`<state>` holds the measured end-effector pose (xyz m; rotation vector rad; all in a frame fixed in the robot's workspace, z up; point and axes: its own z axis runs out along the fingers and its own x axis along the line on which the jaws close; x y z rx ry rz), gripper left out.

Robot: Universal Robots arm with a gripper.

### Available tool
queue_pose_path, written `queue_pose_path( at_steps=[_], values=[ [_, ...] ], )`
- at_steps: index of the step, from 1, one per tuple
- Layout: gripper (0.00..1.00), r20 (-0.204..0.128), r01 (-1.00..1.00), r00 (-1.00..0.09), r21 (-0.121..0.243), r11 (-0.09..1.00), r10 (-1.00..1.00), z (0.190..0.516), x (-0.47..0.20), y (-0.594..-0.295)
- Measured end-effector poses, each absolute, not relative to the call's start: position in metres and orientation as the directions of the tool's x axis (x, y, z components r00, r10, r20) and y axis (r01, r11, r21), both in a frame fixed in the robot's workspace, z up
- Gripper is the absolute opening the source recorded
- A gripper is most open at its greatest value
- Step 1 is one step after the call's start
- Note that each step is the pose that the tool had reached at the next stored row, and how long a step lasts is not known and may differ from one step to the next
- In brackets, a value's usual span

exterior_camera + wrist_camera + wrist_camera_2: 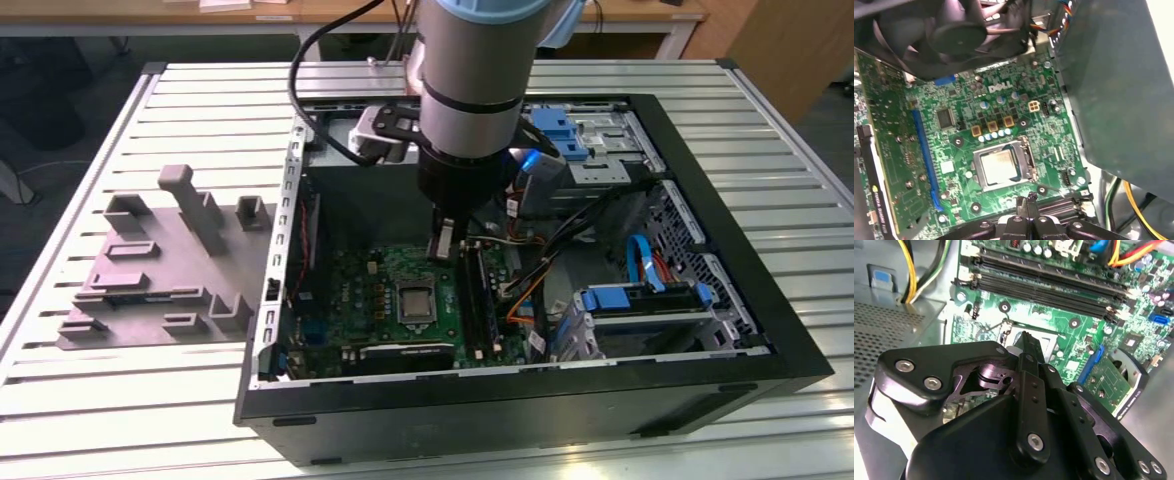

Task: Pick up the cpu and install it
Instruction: 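Install the first cpu locking lever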

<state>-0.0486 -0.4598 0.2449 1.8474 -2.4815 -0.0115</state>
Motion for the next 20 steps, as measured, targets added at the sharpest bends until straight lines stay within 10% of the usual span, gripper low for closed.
queue_pose_path(
  at_steps=[20],
  values=[
    [0.11, 0.034, -0.957, -0.286, 0.035, 0.287, -0.958, 0.244, -0.036, -0.443]
  ],
)
